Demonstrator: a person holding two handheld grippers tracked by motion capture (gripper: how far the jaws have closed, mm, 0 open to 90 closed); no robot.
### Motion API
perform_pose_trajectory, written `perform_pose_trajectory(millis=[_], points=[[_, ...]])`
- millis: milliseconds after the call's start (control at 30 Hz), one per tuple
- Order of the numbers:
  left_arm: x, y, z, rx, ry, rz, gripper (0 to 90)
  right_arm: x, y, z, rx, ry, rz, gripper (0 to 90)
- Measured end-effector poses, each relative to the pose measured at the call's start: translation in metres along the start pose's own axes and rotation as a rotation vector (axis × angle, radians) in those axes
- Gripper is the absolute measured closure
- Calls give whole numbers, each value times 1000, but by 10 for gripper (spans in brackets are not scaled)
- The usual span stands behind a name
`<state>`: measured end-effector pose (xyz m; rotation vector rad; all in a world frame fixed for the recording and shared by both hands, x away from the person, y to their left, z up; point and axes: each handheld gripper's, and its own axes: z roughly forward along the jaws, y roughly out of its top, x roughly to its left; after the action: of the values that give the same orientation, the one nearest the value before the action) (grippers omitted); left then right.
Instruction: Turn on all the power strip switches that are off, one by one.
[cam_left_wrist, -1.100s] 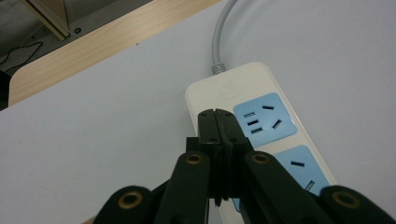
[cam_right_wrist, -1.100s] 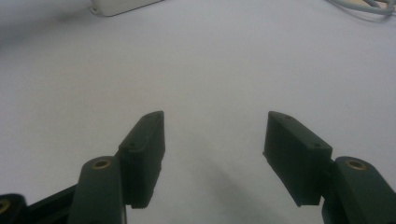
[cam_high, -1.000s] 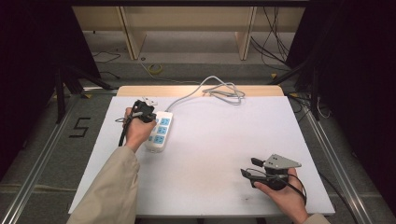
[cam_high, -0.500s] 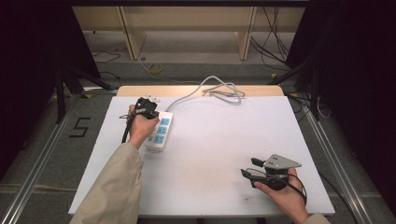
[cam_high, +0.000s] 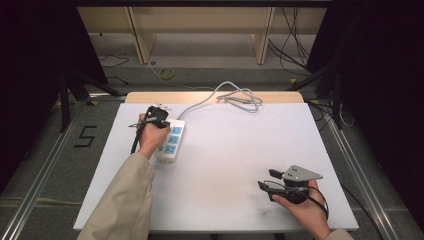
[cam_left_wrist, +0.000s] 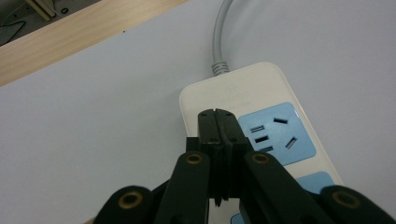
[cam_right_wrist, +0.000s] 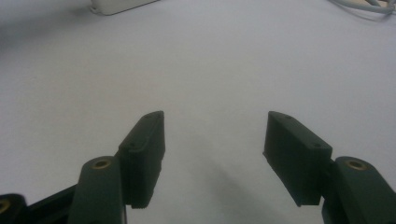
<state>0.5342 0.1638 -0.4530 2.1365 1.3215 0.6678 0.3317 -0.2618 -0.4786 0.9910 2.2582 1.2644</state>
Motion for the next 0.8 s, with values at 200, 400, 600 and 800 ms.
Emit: perform_pose_trajectory(millis=[200, 400, 600, 800], points=[[-1, 0, 2, 11, 11, 9, 898, 0, 0, 0, -1, -1, 0, 392], [-2, -1, 2, 26, 30, 32, 898, 0, 0, 0, 0, 0, 1, 392], [-1, -2, 2, 26, 23, 35, 898, 1, 0, 0, 0, 1, -4, 392], [-3, -1, 2, 24, 20, 42, 898, 1, 0, 0, 1, 2, -6, 392]])
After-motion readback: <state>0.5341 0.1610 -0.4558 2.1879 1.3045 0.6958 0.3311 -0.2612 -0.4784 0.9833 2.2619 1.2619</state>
